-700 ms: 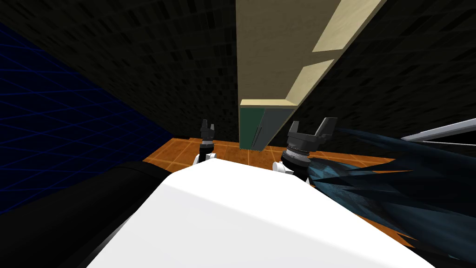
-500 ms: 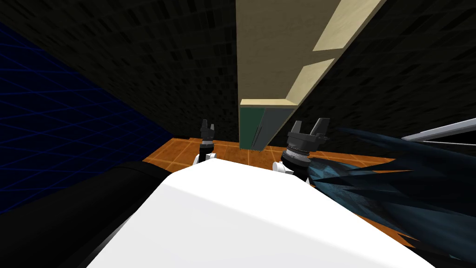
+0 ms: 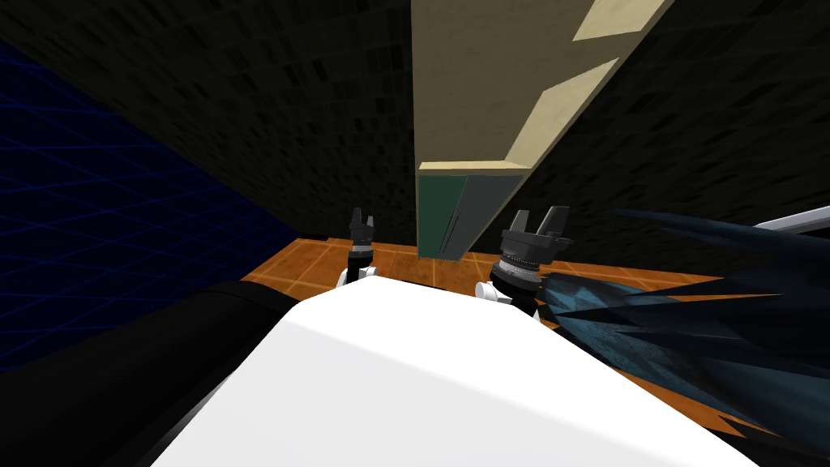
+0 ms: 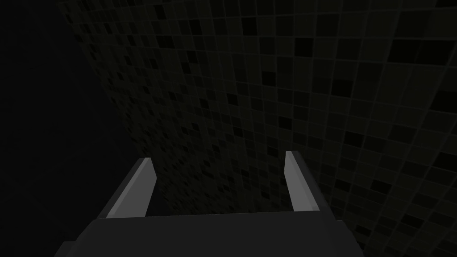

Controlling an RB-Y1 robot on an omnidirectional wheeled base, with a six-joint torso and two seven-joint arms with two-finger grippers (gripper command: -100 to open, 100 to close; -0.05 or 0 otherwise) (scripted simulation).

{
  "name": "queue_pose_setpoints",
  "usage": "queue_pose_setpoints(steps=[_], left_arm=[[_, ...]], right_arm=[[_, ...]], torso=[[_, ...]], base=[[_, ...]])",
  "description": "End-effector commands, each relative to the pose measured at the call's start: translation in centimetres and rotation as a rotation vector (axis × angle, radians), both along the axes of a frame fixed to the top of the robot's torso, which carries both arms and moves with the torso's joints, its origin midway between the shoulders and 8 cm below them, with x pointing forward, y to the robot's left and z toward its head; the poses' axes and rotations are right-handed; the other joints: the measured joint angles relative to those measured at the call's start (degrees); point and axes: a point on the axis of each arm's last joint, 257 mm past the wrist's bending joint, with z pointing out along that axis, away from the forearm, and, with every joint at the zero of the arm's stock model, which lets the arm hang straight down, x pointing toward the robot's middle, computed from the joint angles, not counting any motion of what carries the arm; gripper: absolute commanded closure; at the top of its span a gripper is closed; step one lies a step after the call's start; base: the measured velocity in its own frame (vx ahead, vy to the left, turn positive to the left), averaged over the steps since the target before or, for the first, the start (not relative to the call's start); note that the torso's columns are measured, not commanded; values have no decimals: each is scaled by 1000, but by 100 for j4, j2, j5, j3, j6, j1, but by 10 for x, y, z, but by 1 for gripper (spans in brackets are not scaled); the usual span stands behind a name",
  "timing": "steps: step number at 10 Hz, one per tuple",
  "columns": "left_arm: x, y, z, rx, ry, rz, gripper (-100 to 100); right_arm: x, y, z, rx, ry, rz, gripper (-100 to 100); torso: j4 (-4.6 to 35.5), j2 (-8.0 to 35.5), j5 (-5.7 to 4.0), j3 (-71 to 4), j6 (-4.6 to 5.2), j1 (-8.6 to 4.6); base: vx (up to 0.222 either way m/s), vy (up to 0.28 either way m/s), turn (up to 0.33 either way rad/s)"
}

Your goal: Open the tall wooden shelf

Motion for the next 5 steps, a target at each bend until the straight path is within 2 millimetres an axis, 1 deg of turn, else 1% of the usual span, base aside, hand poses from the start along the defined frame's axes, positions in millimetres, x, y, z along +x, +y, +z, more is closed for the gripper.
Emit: queue_pose_setpoints(steps=[1,2,3,4,5], left_arm=[[0,0,0,0,0,0,0],[0,0,0,0,0,0,0],[0,0,0,0,0,0,0],[0,0,0,0,0,0,0],[0,0,0,0,1,0,0]], right_arm=[[0,0,0,0,0,0,0],[0,0,0,0,0,0,0],[2,6,-4,-52,15,12,-100],[5,10,-7,-90,26,16,-100],[7,14,-12,-133,40,18,-100]], torso=[[423,423,0,-846,0,0],[846,846,0,-1692,0,0],[1269,1269,0,-2538,0,0],[1457,1460,1,-2934,0,3],[1512,1511,2,-3047,0,6]], base=[[0,0,0],[0,0,0],[15,14,-11],[20,29,-22],[28,44,-23]])
